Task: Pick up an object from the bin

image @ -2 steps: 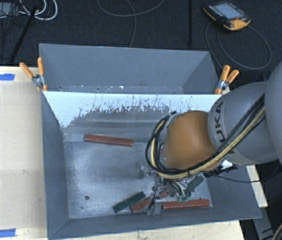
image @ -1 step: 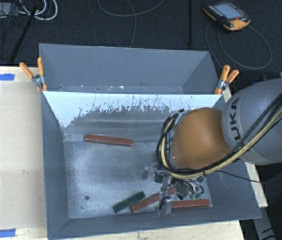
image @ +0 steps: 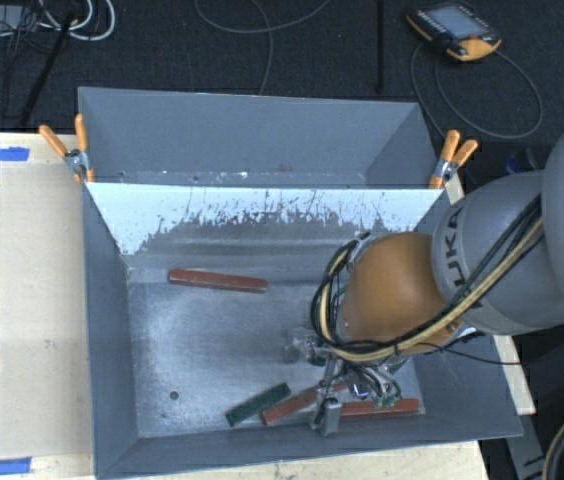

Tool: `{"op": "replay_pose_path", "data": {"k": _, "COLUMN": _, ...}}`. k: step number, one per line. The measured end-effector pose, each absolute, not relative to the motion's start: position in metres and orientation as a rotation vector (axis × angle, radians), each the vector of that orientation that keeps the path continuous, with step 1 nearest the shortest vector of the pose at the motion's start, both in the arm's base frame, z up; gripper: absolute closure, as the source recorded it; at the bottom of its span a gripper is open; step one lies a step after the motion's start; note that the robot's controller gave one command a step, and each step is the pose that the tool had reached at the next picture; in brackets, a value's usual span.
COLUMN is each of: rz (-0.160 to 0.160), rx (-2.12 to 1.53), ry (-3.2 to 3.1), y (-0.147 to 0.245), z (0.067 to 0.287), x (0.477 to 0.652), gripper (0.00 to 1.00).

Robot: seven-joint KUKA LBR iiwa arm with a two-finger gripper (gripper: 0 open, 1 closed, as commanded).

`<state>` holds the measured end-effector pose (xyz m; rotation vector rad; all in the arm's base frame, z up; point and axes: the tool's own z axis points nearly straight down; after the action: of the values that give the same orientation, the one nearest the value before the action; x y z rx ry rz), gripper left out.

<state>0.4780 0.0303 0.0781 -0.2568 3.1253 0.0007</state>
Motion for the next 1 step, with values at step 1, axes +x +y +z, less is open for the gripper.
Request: {"op": "replay_pose_path", "data": {"k": 1, "rz": 0.0, "rx": -0.844, "ry": 3.022, "y": -0.0292, "z": 0.0705, "x": 0.4938, "gripper": 1.0}}
